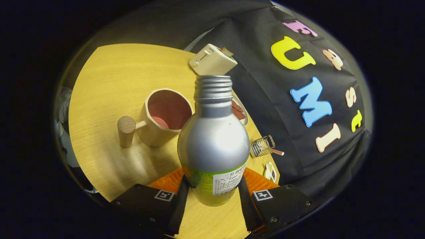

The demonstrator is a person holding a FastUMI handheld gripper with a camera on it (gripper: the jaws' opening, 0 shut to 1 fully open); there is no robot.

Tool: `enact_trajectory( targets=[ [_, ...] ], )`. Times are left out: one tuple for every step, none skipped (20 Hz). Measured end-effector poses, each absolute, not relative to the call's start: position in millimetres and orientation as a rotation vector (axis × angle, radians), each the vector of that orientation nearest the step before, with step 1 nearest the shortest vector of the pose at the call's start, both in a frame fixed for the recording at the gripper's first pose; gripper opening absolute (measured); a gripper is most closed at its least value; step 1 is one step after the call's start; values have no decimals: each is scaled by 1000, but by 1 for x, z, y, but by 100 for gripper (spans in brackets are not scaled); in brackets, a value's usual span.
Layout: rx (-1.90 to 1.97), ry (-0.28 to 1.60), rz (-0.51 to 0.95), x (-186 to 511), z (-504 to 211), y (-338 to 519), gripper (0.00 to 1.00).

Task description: Take the bottle from table, then pour the juice into the cup, finally place the bottle on the coaster

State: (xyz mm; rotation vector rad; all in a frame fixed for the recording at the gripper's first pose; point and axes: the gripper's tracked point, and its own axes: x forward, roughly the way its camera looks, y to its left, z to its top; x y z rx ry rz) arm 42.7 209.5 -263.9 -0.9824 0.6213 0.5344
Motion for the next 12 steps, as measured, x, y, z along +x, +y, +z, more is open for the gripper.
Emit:
enact_trajectory(
  targets=[
    [-1013, 627, 540, 42, -266, 210, 72],
    [-1045, 629, 544, 42, -269, 209, 71],
    [-1077, 630, 547, 43, -270, 209, 71],
    [-1106, 632, 549, 43, -273, 210, 71],
    [-1129, 636, 549, 43, -273, 210, 72],
    [-1149, 640, 549, 43, -275, 211, 71],
    [-1170, 646, 549, 43, -276, 212, 72],
    [-1191, 649, 547, 43, -278, 211, 71],
    [-1210, 651, 544, 45, -277, 212, 71],
    [-1226, 654, 541, 47, -277, 211, 72],
    [-1240, 658, 540, 49, -276, 211, 71],
    [-1258, 664, 536, 51, -277, 210, 71]
  ],
)
